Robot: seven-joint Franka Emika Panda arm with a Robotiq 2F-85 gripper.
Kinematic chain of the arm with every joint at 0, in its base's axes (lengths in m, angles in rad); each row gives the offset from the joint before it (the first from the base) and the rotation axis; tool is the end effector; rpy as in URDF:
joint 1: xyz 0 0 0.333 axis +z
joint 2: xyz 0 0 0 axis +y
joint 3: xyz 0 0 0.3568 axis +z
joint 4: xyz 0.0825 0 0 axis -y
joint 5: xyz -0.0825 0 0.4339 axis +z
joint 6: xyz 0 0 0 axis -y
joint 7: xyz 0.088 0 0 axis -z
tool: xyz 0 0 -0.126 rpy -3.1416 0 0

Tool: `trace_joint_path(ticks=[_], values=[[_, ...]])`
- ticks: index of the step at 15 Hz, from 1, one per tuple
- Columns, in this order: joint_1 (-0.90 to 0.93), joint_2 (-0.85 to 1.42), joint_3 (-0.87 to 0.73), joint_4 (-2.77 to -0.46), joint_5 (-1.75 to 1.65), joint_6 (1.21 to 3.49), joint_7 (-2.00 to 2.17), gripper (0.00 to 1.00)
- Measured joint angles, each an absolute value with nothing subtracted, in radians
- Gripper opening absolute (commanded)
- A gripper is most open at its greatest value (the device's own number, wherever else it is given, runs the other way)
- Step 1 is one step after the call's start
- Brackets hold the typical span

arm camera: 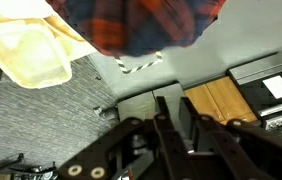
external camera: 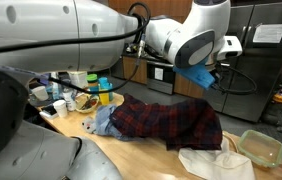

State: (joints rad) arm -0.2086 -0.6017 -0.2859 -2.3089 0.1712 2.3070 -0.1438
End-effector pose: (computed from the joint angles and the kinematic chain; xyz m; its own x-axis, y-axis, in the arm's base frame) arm 0.3938 -0.2353 0.6311 0.7220 -0.4135 0.5547 -0.3321 -0.9105 -0.2465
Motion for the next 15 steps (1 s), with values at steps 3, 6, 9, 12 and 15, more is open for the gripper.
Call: trace_joint_path(ticks=[3, 6, 9, 12, 15], values=[[-0.216, -0.593, -0.259, -2.309, 0.143, 2.312, -0.088, 0.71], [-0.216, -0.596, -0.230, -2.318, 0.114, 2.311, -0.060, 0.92], [-0.216, -0.616, -0.170, -2.347, 0.058, 2.297, -0.041, 1.00], [-0.205, -0.666, -0.083, -2.394, 0.003, 2.231, -0.024, 1.00], [-0.163, -0.737, 0.006, -2.448, -0.040, 2.142, -0.014, 1.00]])
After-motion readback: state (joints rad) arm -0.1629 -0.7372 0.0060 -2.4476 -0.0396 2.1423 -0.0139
